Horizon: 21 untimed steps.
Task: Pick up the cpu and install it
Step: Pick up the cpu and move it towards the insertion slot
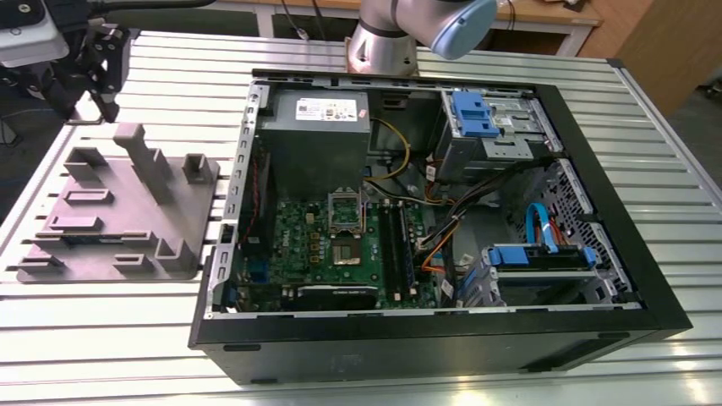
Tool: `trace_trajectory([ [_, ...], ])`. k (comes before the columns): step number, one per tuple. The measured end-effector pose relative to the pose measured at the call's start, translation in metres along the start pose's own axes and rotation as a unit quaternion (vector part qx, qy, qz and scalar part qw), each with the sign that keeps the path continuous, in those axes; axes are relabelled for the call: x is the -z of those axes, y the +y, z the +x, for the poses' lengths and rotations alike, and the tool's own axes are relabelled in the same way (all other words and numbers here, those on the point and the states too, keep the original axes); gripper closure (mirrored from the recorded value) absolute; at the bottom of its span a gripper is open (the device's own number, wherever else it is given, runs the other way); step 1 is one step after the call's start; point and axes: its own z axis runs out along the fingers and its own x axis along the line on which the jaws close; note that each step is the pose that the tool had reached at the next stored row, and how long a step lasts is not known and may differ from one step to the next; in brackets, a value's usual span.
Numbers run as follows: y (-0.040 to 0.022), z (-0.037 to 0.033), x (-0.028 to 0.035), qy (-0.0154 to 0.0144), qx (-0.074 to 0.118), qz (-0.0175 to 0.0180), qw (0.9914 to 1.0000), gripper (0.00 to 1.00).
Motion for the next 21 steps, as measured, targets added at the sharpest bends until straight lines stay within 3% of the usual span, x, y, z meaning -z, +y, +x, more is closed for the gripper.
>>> trace_trajectory([
  [21, -0.0005, -0.0323, 0.0013, 0.0, 0.0, 0.0, 1.0, 0.53],
])
